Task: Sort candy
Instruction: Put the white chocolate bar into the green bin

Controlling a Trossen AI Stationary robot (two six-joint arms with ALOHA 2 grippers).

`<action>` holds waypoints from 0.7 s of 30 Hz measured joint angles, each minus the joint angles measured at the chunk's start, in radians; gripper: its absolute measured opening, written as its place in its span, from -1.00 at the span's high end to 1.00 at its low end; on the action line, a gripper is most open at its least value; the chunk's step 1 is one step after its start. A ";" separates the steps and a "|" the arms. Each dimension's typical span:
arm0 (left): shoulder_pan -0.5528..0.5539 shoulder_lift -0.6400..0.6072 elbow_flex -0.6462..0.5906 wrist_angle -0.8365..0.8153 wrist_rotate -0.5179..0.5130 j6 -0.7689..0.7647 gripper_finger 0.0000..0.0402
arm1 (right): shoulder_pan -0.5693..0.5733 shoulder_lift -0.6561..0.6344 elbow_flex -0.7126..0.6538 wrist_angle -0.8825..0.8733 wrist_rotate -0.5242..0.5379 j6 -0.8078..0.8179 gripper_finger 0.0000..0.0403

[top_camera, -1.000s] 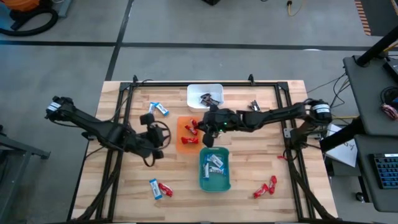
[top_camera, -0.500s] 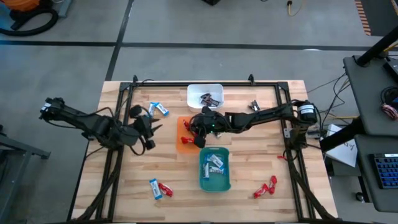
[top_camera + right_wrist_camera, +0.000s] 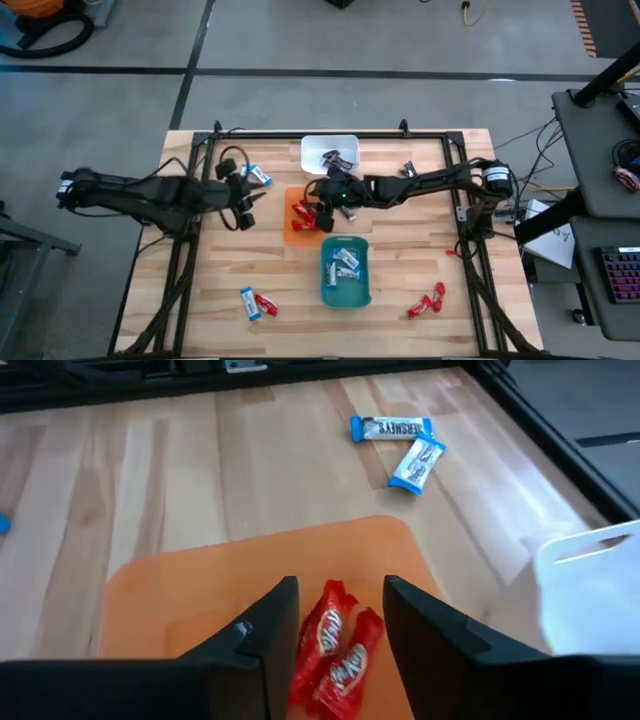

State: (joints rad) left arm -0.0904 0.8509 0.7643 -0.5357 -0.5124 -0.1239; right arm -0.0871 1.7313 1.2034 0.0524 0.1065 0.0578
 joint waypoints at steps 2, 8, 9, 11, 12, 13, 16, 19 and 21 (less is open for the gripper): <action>0.039 0.019 0.000 0.000 0.042 0.007 0.63 | -0.007 -0.031 0.000 -0.045 -0.001 -0.019 0.28; 0.178 0.089 -0.007 -0.020 0.182 0.010 0.63 | -0.017 -0.136 -0.002 -0.234 0.001 -0.023 0.26; 0.204 0.102 -0.010 -0.029 0.196 0.010 0.63 | -0.016 -0.151 -0.002 -0.261 0.000 -0.017 0.27; 0.261 0.129 -0.023 -0.062 0.209 0.003 0.63 | -0.016 -0.179 -0.008 -0.300 -0.001 -0.003 0.28; 0.295 0.143 -0.030 -0.075 0.210 -0.004 0.63 | -0.015 -0.191 -0.013 -0.317 -0.002 0.003 0.29; 0.329 0.155 -0.039 -0.087 0.211 -0.011 0.63 | -0.014 -0.205 -0.019 -0.324 -0.002 0.011 0.30; 0.453 0.195 -0.071 -0.106 0.253 -0.019 0.63 | -0.011 -0.239 -0.036 -0.325 -0.001 0.020 0.31; 0.578 0.247 -0.070 -0.083 0.311 -0.003 0.63 | -0.006 -0.258 -0.045 -0.322 -0.002 0.025 0.32; 0.652 0.287 -0.068 -0.082 0.302 -0.002 0.63 | -0.006 -0.263 -0.048 -0.325 -0.002 0.030 0.32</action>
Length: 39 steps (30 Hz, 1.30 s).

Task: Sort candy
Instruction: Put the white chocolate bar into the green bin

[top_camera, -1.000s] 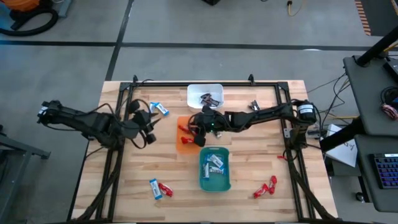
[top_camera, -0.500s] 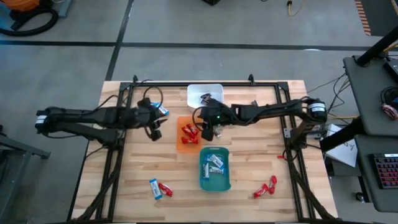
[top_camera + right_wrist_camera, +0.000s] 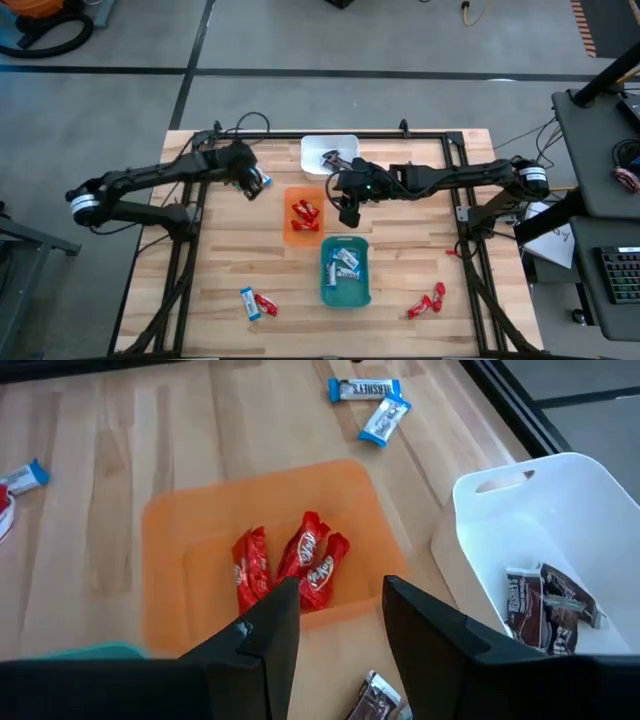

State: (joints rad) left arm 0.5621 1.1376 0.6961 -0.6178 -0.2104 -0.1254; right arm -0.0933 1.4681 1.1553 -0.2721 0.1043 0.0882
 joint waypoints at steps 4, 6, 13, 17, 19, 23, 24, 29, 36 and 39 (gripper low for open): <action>0.109 0.080 0.004 0.003 -0.042 -0.028 0.63 | 0.001 0.000 0.000 0.008 0.001 0.007 0.30; 0.137 0.121 0.003 -0.001 -0.042 -0.038 0.63 | 0.001 0.003 0.000 0.008 0.001 0.018 0.30; 0.150 0.244 0.003 0.019 -0.065 -0.064 0.63 | 0.001 0.006 0.000 0.008 0.001 0.024 0.32; 0.150 0.308 0.003 0.025 -0.088 -0.079 0.61 | 0.001 0.006 0.000 0.009 0.001 0.030 0.30; 0.150 0.330 0.003 0.035 -0.094 -0.078 0.56 | 0.001 0.006 0.000 0.009 0.000 0.034 0.29; 0.150 0.348 0.003 0.054 -0.099 -0.074 0.43 | 0.001 0.006 0.000 0.009 0.001 0.035 0.29; 0.150 0.348 0.003 0.056 -0.104 -0.074 0.39 | 0.001 0.006 0.000 0.009 0.001 0.035 0.29; 0.150 0.313 0.003 0.050 -0.132 -0.071 0.18 | 0.001 0.006 0.000 0.009 0.001 0.035 0.31; 0.149 0.241 0.003 0.033 -0.091 -0.073 -0.01 | 0.001 0.006 0.000 0.013 0.001 0.036 0.29; 0.148 0.230 0.003 0.044 -0.059 -0.112 -0.02 | 0.001 0.006 0.000 0.020 0.001 0.036 0.29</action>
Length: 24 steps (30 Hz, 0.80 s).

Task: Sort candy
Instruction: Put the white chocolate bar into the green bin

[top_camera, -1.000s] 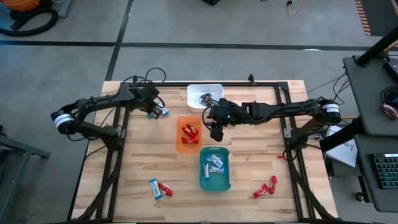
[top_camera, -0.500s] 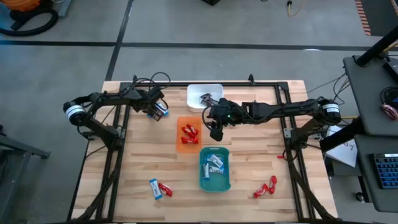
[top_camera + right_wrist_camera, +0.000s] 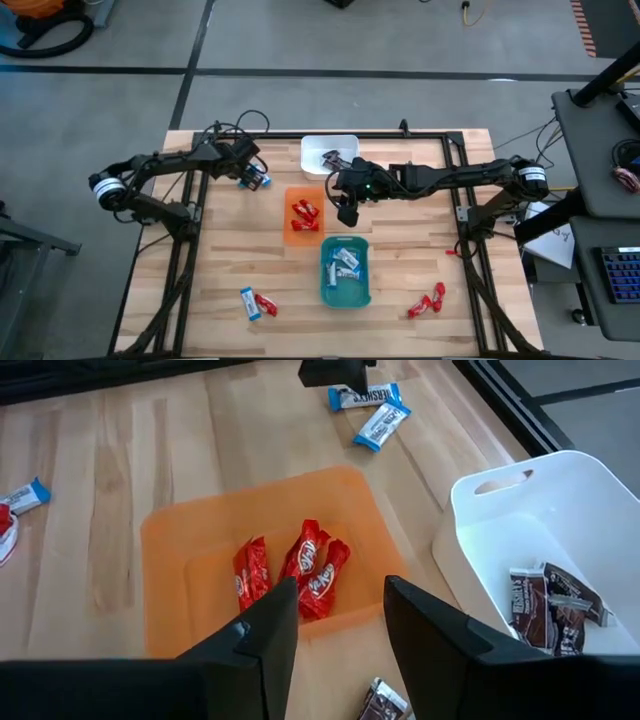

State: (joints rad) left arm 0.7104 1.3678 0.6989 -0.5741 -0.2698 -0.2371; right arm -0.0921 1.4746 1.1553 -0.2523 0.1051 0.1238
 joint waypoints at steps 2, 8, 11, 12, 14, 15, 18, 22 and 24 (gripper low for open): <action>0.000 0.007 -0.002 0.009 -0.001 -0.028 -0.02 | 0.000 0.000 0.000 -0.001 0.000 0.000 0.30; -0.002 0.074 -0.006 0.063 -0.006 -0.037 -0.02 | 0.000 0.000 0.000 -0.003 0.000 0.000 0.30; -0.002 0.114 -0.007 0.061 -0.007 -0.038 -0.02 | 0.000 0.000 0.000 -0.004 0.000 0.010 0.29; -0.002 0.126 -0.007 0.060 -0.008 -0.038 -0.01 | 0.000 0.000 0.000 -0.005 0.000 0.010 0.29; -0.003 0.144 -0.005 0.063 -0.009 -0.038 0.02 | 0.001 0.000 -0.001 -0.005 0.000 0.010 0.29; -0.003 0.151 -0.004 0.063 -0.009 -0.038 0.05 | 0.001 0.000 -0.002 -0.005 0.000 0.010 0.30; -0.005 0.163 -0.003 0.067 -0.008 -0.037 0.17 | 0.001 0.000 -0.002 -0.005 -0.001 0.010 0.32; -0.006 0.151 -0.004 0.068 0.000 -0.036 0.42 | 0.001 0.000 -0.002 -0.005 -0.001 0.009 0.31; -0.005 0.140 -0.006 0.063 -0.005 -0.030 0.56 | 0.001 0.000 -0.002 -0.005 -0.001 0.009 0.31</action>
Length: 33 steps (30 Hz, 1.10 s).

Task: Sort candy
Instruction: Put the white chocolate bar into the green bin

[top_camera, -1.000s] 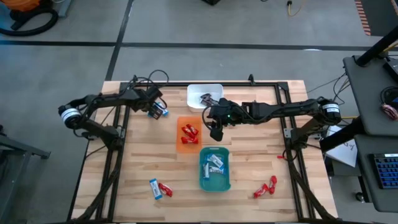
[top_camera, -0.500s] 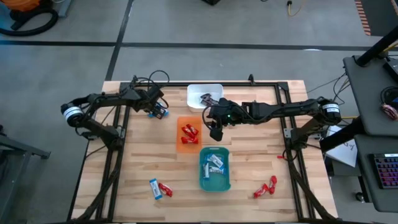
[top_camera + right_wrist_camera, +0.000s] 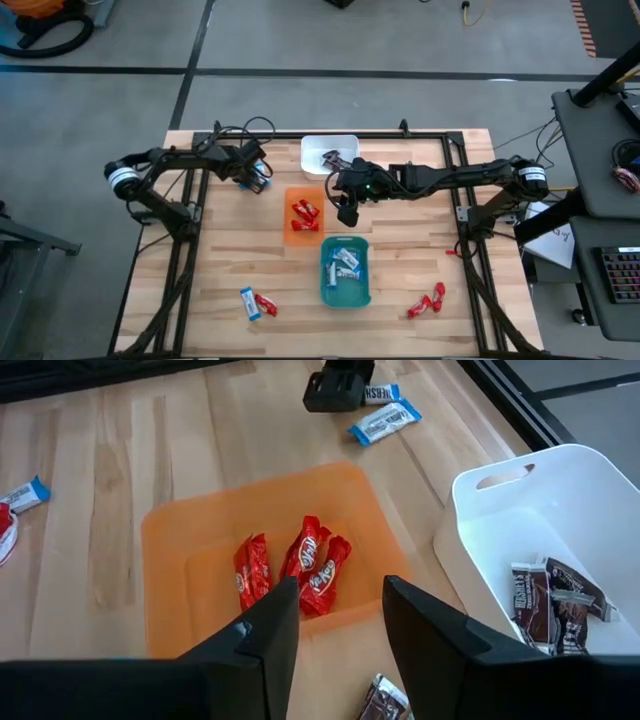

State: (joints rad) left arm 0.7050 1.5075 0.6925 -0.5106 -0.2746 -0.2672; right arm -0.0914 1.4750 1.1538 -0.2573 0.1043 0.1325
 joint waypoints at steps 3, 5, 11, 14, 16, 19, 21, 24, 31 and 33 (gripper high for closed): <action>0.002 -0.020 -0.003 -0.012 -0.016 0.011 0.75 | 0.000 0.000 -0.002 0.000 -0.001 -0.002 0.30; 0.001 -0.035 -0.003 -0.013 -0.014 0.015 0.87 | 0.000 0.000 -0.006 0.001 -0.001 -0.003 0.31; 0.001 -0.121 -0.003 -0.037 -0.009 0.051 0.95 | 0.000 0.000 -0.035 0.005 -0.002 -0.002 0.35; -0.006 -0.192 -0.002 -0.041 -0.004 0.073 0.94 | 0.000 0.000 -0.052 0.015 -0.002 -0.002 0.36; -0.023 -0.249 -0.002 -0.044 0.017 0.094 0.94 | 0.000 0.000 -0.067 0.050 -0.003 -0.003 0.37; -0.066 -0.339 -0.002 -0.015 0.149 0.137 0.94 | 0.000 0.000 -0.094 0.148 -0.039 -0.030 0.36; -0.107 -0.393 -0.003 0.045 0.265 0.159 0.94 | 0.002 0.006 -0.118 0.246 -0.085 -0.068 0.35; -0.192 -0.456 -0.014 0.178 0.394 0.181 0.94 | 0.007 0.020 -0.158 0.407 -0.133 -0.136 0.33; -0.427 -0.519 -0.057 0.462 0.463 0.216 0.94 | 0.014 0.075 -0.190 0.698 -0.138 -0.212 0.24; -0.483 -0.516 -0.074 0.532 0.455 0.221 0.94 | 0.014 0.082 -0.192 0.760 -0.133 -0.213 0.21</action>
State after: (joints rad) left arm 0.2218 0.9912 0.6186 0.0215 0.1808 -0.0463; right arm -0.0770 1.5572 0.9619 0.5029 -0.0291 -0.0804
